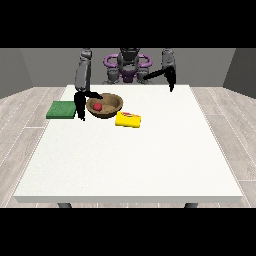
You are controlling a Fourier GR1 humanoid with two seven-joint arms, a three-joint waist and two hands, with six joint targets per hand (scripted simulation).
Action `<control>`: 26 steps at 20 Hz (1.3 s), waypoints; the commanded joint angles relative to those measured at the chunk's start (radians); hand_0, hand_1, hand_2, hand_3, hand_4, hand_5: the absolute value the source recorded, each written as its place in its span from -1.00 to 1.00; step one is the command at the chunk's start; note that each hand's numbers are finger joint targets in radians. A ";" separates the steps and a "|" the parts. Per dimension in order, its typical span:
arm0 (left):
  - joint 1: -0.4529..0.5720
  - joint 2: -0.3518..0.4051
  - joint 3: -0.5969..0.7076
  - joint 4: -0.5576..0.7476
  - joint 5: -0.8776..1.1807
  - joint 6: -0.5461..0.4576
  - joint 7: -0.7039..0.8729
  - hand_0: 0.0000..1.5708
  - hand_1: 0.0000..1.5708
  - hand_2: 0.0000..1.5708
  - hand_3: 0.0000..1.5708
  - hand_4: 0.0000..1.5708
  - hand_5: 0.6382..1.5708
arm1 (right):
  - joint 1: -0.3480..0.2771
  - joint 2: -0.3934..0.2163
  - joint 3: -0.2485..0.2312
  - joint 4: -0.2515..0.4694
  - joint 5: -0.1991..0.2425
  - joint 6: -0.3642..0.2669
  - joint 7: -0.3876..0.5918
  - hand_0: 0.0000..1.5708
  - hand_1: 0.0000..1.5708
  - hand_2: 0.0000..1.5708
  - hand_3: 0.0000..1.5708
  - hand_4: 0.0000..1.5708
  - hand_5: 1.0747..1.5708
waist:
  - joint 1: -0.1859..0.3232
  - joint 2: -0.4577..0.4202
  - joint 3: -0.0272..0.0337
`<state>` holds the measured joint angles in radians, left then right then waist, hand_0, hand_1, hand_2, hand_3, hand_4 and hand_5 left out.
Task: Pick the cup and pour the ball into the bowl, then pick the bowl and place it on the pad
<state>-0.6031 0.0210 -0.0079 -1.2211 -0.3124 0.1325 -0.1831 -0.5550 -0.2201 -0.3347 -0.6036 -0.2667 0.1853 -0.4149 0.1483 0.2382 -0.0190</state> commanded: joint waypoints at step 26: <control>0.073 0.100 0.124 0.061 0.098 -0.067 0.001 -1.00 -1.00 -1.00 -1.00 -1.00 1.00 | -0.163 -0.029 0.120 0.055 0.117 -0.275 0.466 1.00 1.00 1.00 1.00 0.33 0.93 | -0.063 -0.161 0.0189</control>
<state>-0.5415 0.1131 0.1035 -1.1707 -0.2238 0.0666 -0.2007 -0.6803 -0.2339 -0.2218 -0.5369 -0.1439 -0.0986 -0.0569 0.1035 0.1257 -0.0022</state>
